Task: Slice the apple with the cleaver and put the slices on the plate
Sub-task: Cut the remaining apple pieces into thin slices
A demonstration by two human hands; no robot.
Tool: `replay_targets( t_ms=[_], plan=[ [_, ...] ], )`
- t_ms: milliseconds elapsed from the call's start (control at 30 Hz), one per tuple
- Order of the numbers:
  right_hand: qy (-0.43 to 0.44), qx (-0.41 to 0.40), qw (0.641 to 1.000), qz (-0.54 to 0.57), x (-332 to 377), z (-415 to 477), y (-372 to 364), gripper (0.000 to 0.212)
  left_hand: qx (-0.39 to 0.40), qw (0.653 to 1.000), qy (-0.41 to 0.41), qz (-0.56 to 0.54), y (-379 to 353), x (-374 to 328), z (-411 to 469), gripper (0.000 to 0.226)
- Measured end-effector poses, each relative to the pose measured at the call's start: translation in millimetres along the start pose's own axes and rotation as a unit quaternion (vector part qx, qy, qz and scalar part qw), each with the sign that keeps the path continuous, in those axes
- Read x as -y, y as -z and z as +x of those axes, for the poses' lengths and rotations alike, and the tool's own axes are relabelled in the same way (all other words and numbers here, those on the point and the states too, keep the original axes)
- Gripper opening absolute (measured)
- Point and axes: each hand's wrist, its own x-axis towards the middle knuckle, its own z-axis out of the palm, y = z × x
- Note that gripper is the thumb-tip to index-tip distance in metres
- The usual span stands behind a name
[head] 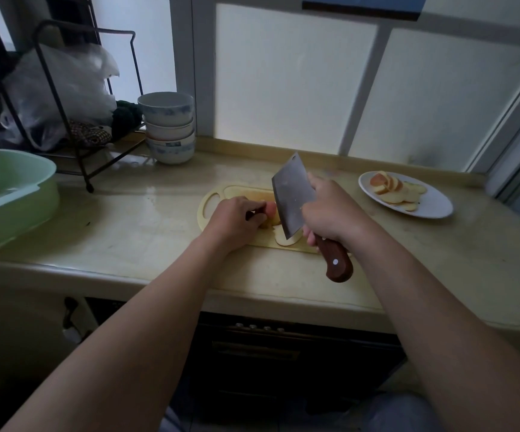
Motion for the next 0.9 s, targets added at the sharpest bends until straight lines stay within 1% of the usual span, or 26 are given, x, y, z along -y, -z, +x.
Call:
replay_targets(
  t_ms=[333,533,900],
  plan=[
    [-0.009,0.005,1.000,-0.010,3,-2,-2,0.090,0.007,1.000,-0.008,0.008,1,0,0,0.031],
    [-0.019,0.026,0.999,-0.024,5,-13,2,0.090,0.007,1.000,-0.003,0.002,1,1,0,0.029],
    [-0.021,0.048,0.997,-0.050,3,-22,4,0.076,0.013,1.000,-0.005,0.001,3,-1,0,0.028]
  ],
)
